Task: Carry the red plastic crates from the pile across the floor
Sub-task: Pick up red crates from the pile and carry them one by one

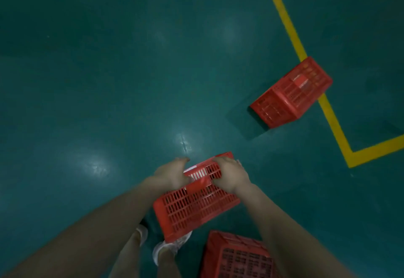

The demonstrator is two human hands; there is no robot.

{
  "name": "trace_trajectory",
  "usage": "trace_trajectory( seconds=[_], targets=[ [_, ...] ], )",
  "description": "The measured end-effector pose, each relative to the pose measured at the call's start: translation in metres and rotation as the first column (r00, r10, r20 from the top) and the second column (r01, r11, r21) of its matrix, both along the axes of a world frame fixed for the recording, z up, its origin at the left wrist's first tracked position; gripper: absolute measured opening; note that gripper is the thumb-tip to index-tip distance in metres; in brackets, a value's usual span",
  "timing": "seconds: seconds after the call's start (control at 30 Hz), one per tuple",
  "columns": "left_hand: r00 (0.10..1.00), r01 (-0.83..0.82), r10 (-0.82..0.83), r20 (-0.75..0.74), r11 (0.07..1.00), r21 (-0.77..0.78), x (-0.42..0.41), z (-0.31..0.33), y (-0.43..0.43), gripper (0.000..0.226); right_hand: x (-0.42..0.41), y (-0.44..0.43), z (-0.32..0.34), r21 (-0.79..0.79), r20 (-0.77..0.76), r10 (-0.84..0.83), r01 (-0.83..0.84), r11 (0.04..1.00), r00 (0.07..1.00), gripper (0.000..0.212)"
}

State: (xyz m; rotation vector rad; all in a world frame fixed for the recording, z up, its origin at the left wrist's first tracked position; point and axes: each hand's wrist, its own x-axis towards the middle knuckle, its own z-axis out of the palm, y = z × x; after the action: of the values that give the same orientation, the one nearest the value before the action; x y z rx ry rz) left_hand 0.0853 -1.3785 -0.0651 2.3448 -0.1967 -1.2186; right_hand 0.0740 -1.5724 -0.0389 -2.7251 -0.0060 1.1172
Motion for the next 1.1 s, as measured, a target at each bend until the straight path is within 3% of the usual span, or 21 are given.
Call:
trace_trajectory(
  seconds=[0.2,0.37,0.47,0.67,0.77,0.93,1.1],
  targets=[
    [0.995,-0.079,0.077,-0.057,0.996,-0.036,-0.008,-0.118,-0.011,0.061,0.016,-0.001,-0.113,0.021,-0.023,0.071,-0.071,0.997,0.997,0.06],
    [0.991,-0.125,0.123,-0.058,0.992,-0.021,-0.019,-0.203,-0.013,0.069,0.022,-0.001,-0.19,-0.018,-0.07,0.093,-0.094,0.995,0.993,0.054],
    [0.989,-0.143,0.143,-0.032,0.99,0.012,-0.027,-0.246,-0.014,0.073,0.028,0.005,-0.219,0.038,-0.153,0.158,-0.154,0.987,0.975,0.053],
    [0.992,-0.125,0.123,0.035,0.99,0.057,-0.036,-0.294,-0.02,0.074,0.013,-0.002,-0.301,-0.012,-0.054,0.236,-0.237,0.971,0.97,0.065],
    [0.991,-0.104,0.099,0.085,0.993,0.06,-0.039,-0.305,-0.024,0.072,0.013,-0.001,-0.308,-0.015,0.017,0.284,-0.284,0.959,0.959,0.064],
    [0.982,-0.172,0.173,0.076,0.985,-0.014,-0.039,-0.314,-0.019,0.072,0.015,0.002,-0.305,-0.04,0.01,0.32,-0.319,0.947,0.947,0.056],
    [0.98,-0.197,0.196,-0.023,0.979,-0.061,-0.048,-0.32,-0.008,0.045,0.018,0.017,-0.295,-0.095,-0.054,0.415,-0.419,0.903,0.908,0.046]
  ],
)
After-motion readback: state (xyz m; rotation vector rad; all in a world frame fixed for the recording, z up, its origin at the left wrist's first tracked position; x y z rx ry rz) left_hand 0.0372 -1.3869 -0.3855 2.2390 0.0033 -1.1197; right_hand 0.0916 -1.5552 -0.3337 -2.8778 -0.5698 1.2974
